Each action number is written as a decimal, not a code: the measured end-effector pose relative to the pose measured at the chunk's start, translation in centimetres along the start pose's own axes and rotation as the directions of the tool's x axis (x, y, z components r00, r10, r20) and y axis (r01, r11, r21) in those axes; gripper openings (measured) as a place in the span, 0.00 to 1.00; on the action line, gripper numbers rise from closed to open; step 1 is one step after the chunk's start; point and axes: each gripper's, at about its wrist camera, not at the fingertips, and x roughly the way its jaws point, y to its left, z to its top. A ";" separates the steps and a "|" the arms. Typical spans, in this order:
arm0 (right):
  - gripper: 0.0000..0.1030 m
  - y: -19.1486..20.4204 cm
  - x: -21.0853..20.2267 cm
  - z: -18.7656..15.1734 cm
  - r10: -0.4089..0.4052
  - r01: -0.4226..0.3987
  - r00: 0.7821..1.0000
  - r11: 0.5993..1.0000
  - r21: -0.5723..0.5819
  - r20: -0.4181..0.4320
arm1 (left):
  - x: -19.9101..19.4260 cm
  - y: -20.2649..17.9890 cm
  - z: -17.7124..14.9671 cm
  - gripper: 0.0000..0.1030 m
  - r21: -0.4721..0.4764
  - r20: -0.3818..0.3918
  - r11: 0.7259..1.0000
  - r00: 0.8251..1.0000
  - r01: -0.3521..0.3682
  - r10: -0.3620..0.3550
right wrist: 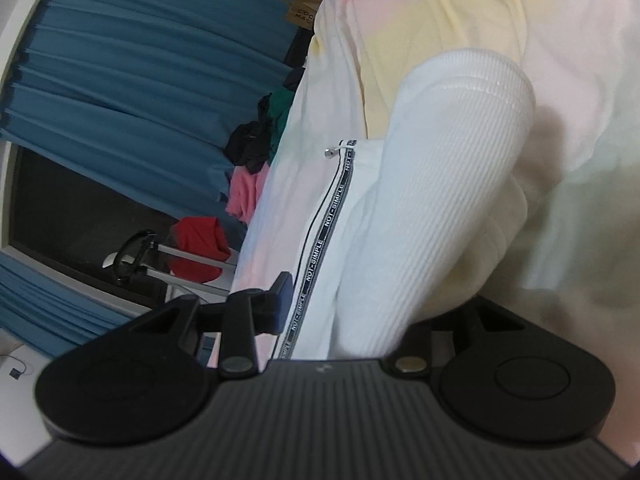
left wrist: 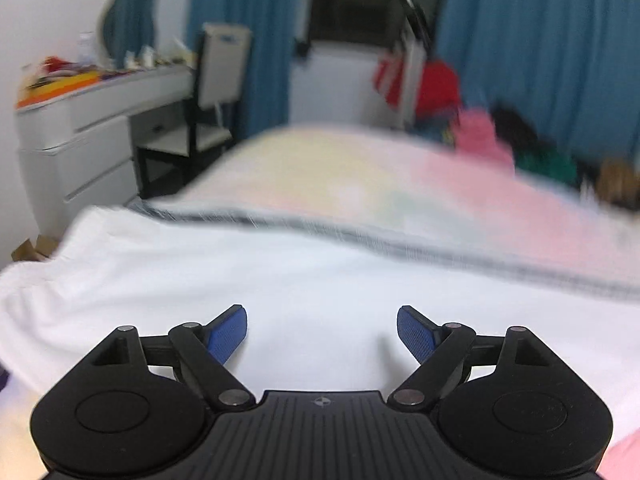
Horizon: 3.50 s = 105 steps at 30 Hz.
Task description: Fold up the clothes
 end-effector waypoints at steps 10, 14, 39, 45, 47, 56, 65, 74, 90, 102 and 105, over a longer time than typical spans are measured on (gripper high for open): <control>0.14 0.7 1.7 -0.1 -0.201 0.191 0.979 0.967 -0.168 -0.043 | 4.1 -2.6 -2.5 0.87 0.103 -0.049 0.993 0.997 -0.060 0.065; 0.12 3.9 1.1 -0.9 -0.241 0.244 0.969 0.924 -0.294 0.047 | 3.6 -2.0 -2.9 0.87 0.104 -0.052 0.993 0.997 -0.058 0.064; 0.12 13.0 -2.7 -37.5 -0.006 -0.087 0.996 -0.383 -0.920 -0.092 | -0.9 1.9 -0.7 0.87 -0.071 0.057 0.997 0.998 0.008 -0.004; 0.12 13.3 -4.3 -37.9 -0.040 -0.152 0.988 -0.408 -0.901 -0.148 | -0.4 1.9 -0.7 0.87 -0.071 0.063 0.997 0.997 0.040 -0.035; 0.12 13.3 -4.6 -38.8 -0.045 -0.157 0.987 -0.442 -0.883 -0.154 | -0.4 1.7 -0.8 0.87 -0.058 0.068 0.997 0.996 0.058 -0.054; 0.26 15.6 -5.9 -37.2 -0.149 -0.267 0.960 -0.248 -0.931 -0.235 | -1.0 1.2 -1.2 0.87 -0.017 0.082 0.992 0.989 0.122 -0.121; 0.57 17.6 -12.3 -32.5 -0.050 -0.506 0.854 0.150 -0.850 -0.517 | -2.3 0.9 -1.6 0.87 -0.009 0.072 0.990 0.988 0.141 -0.140; 0.56 16.0 -7.3 -35.2 -0.190 -0.448 0.863 0.140 -0.883 -0.468 | -3.2 -0.3 -2.5 0.87 0.036 0.038 0.989 0.989 0.142 -0.143; 0.57 17.0 -8.2 -33.3 -0.201 -0.434 0.851 0.250 -0.865 -0.485 | -7.2 20.5 -4.9 0.94 -0.791 -0.030 0.612 0.997 0.024 -0.078; 0.57 17.6 -7.5 -32.4 -0.178 -0.330 0.907 0.265 -0.906 -0.382 | -1.6 25.3 -5.4 0.81 -0.911 -0.032 0.412 0.989 0.031 -0.144; 0.57 17.4 -6.9 -32.7 -0.177 -0.340 0.903 0.261 -0.903 -0.391 | -0.2 26.1 -4.7 0.73 -0.904 -0.041 0.428 0.993 0.010 -0.108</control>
